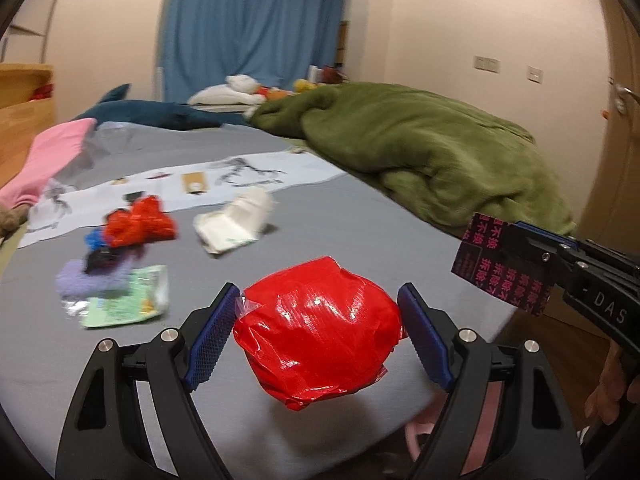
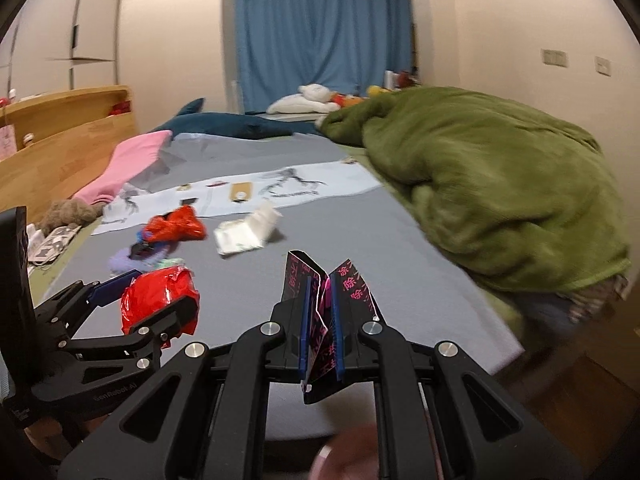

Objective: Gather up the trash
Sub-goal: 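Lift the red bag with the left tool while the right tool carries the packet to the basin, then open both tools over the pink basin to drop the red bag and packet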

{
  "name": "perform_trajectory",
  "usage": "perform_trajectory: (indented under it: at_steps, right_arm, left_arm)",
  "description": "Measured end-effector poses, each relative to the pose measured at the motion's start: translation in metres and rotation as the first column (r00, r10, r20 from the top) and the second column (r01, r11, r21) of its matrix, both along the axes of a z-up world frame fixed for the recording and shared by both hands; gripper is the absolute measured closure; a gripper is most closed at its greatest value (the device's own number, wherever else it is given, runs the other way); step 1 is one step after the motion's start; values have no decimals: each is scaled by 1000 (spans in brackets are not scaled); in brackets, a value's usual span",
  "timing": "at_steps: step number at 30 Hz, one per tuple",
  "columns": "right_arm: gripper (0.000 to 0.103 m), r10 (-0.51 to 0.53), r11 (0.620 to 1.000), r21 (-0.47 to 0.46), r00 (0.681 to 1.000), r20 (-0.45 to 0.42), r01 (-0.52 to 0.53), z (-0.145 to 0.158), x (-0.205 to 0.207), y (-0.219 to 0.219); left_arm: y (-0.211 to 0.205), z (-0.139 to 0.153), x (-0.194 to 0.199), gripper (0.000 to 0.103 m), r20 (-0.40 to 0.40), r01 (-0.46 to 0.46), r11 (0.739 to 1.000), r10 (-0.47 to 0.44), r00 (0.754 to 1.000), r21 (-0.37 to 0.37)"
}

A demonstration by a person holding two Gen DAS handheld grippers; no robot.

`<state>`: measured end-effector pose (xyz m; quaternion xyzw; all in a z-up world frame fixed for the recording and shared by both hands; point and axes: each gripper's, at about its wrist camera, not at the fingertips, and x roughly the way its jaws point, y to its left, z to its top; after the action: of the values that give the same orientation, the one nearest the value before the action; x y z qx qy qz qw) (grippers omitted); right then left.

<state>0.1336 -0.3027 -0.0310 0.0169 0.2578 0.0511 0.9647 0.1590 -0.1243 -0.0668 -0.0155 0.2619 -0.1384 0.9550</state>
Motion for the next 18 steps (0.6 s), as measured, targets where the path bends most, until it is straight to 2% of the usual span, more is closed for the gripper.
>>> perform_trajectory:
  at_steps: [8, 18]
  right_arm:
    - [93, -148, 988, 31, 986, -76, 150, -31, -37, -72]
    - [93, -245, 968, 14, 950, -194, 252, -86, -72, -121]
  left_arm:
    - [-90, -22, -17, 25, -68, 168, 986, -166, 984, 24]
    - [-156, -71, -29, 25, -216, 280, 959, -267, 939, 32]
